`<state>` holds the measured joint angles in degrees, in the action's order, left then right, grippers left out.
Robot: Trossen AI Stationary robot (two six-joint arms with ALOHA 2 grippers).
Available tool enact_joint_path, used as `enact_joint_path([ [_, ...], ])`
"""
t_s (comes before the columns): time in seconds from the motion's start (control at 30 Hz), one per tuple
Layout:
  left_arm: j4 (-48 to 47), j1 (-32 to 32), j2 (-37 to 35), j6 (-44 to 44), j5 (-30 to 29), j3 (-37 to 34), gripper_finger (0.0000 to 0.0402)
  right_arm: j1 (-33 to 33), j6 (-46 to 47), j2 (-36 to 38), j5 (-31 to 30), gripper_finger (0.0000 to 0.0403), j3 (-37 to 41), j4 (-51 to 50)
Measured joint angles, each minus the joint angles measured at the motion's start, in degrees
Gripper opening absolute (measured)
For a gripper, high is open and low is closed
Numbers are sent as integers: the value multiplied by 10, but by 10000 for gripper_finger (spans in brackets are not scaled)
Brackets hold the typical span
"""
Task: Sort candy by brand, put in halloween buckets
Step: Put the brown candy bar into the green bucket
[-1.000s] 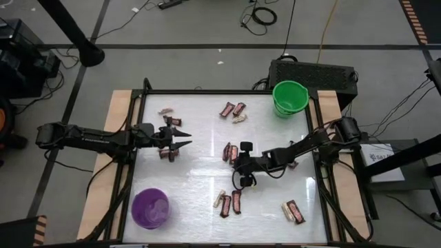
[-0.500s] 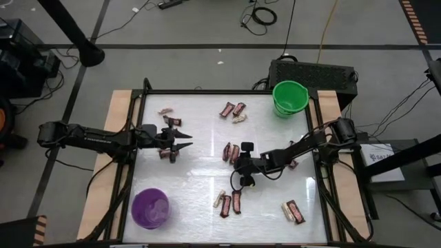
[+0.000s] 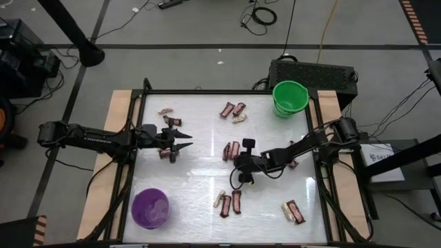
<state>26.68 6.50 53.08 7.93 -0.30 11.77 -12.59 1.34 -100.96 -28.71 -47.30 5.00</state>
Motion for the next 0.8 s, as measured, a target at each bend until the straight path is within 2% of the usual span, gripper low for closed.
enact_joint_path([
  [0.13,0,0,0,0,0,0,128,5,-12,40,-7,1,-11,-19],
  [0.33,0,0,0,0,-2,0,128,21,-18,140,-83,0,-14,-100],
  [0.4,0,0,0,0,-2,0,128,32,-11,176,-88,0,-14,-125],
  [0.5,0,0,0,0,-2,0,128,54,10,205,-35,0,-14,-142],
  [0.63,0,0,0,0,-2,0,128,63,9,186,79,9,-14,-131],
  [0.8,1,0,0,0,-2,0,128,50,-6,104,93,54,-14,-111],
])
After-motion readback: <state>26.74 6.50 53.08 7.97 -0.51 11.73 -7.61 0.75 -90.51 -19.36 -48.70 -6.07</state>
